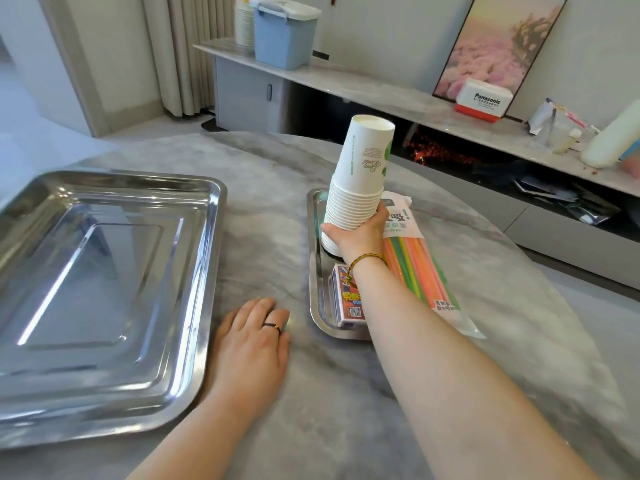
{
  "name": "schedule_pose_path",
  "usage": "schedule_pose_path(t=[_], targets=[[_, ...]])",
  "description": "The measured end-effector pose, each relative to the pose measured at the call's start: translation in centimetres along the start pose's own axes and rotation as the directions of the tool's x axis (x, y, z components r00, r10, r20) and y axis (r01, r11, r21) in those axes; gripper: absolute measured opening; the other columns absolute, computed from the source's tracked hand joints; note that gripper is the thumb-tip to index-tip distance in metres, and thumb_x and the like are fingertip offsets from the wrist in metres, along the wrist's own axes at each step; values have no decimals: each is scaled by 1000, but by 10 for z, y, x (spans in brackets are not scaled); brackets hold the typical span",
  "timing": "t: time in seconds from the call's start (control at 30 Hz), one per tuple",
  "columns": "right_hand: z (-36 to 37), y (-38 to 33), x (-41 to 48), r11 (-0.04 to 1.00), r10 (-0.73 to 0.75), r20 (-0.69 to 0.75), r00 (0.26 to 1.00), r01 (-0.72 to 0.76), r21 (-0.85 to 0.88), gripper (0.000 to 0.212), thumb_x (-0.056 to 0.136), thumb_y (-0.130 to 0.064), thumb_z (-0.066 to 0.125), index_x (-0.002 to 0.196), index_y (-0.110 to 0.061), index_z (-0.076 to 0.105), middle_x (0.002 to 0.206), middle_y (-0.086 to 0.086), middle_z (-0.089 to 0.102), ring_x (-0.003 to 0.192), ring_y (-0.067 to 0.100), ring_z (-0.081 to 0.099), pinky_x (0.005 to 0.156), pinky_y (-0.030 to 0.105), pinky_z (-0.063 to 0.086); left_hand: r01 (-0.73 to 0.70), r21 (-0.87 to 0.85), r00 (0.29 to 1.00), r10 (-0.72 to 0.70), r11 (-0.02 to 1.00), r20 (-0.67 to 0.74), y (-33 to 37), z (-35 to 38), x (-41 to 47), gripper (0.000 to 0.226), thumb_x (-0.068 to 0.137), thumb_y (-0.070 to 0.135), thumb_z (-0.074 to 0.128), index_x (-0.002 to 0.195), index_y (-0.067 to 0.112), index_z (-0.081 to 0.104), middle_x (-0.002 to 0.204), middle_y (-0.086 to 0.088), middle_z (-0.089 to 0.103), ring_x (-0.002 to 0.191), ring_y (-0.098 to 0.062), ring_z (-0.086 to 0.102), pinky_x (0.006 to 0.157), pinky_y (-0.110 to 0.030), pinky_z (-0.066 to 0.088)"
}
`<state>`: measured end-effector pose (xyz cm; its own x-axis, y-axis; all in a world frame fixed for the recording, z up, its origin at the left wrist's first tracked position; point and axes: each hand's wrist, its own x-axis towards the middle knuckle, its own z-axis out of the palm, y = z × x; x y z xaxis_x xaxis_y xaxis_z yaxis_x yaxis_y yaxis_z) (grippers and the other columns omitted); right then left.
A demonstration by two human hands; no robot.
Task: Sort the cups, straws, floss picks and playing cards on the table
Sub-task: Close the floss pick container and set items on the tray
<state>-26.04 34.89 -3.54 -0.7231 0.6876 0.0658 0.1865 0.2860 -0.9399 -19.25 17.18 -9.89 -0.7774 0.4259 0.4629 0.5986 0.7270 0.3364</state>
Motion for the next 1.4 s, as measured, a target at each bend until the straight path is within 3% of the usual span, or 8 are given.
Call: schedule_pose_path(t=[0.33, 0.47, 0.53, 0.7, 0.97, 1.07, 1.23, 1.4], targets=[[-28, -5, -16, 994, 82, 116, 990, -74, -78, 98, 76, -13, 71, 146, -14, 3, 147, 6, 29, 134, 26, 33, 106, 34, 31, -6, 24, 1000, 6, 1000, -4, 3, -3, 1, 36, 73, 25, 37, 75, 10, 70, 85, -8, 69, 91, -18, 43, 76, -28, 30], [-55, -4, -29, 998, -14, 94, 995, 20, -64, 64, 85, -8, 58, 141, -10, 27, 135, 3, 40, 124, 16, 41, 78, 7, 44, -27, 72, 991, 17, 997, 132, 6, -12, 1, 37, 73, 27, 37, 75, 11, 70, 84, -6, 70, 84, -25, 65, 76, -28, 31], [-74, 2, -33, 990, -92, -10, 996, 90, -112, 46, 88, -7, 52, 132, -9, 43, 131, 3, 45, 121, 15, 44, 87, 8, 37, -11, 75, 978, -5, 997, 208, 4, -14, 2, 39, 73, 29, 37, 77, 11, 71, 85, -6, 71, 82, -25, 68, 79, -28, 35], [-137, 29, -27, 964, 46, -211, 977, -98, -248, 37, 89, -5, 44, 126, -4, 50, 136, 14, 45, 128, 27, 40, 106, 30, 29, 241, -86, 931, -205, 967, 302, 17, -21, 11, 38, 96, 24, 38, 131, 14, 47, 139, -3, 44, 132, -20, 36, 107, -26, 23], [-145, 48, -18, 908, 280, 59, 958, -245, -340, 38, 94, -20, 45, 123, 4, 52, 121, 17, 57, 107, 27, 54, 79, 28, 43, 609, -470, 789, -424, 639, 445, 54, -17, 70, 62, 91, 29, 51, 144, 17, 22, 139, -7, 38, 99, -19, 48, 84, -22, 32], [-140, 51, -11, 904, 305, 125, 944, -246, -351, 35, 94, -19, 43, 103, 10, 60, 95, 21, 61, 84, 27, 54, 66, 29, 41, 603, -478, 789, -391, 638, 474, 55, -9, 83, 77, 85, 36, 58, 145, 18, 15, 151, -8, 21, 130, -25, 35, 105, -33, 29], [-139, 57, -6, 899, 358, 145, 922, -299, -322, 30, 93, -12, 43, 90, 10, 63, 79, 13, 52, 77, 21, 46, 59, 28, 37, 569, -475, 799, -317, 671, 510, 53, 4, 81, 93, 73, 36, 72, 145, 22, 16, 147, -5, 30, 132, -23, 35, 109, -40, 32], [-143, 62, -9, 920, 350, 186, 918, -299, -251, 25, 92, -9, 47, 100, 11, 59, 87, 16, 58, 83, 25, 53, 83, 38, 45, 544, -481, 816, -301, 687, 493, 51, 4, 74, 95, 70, 25, 77, 145, 24, 18, 145, -2, 34, 129, -21, 38, 106, -35, 32]])
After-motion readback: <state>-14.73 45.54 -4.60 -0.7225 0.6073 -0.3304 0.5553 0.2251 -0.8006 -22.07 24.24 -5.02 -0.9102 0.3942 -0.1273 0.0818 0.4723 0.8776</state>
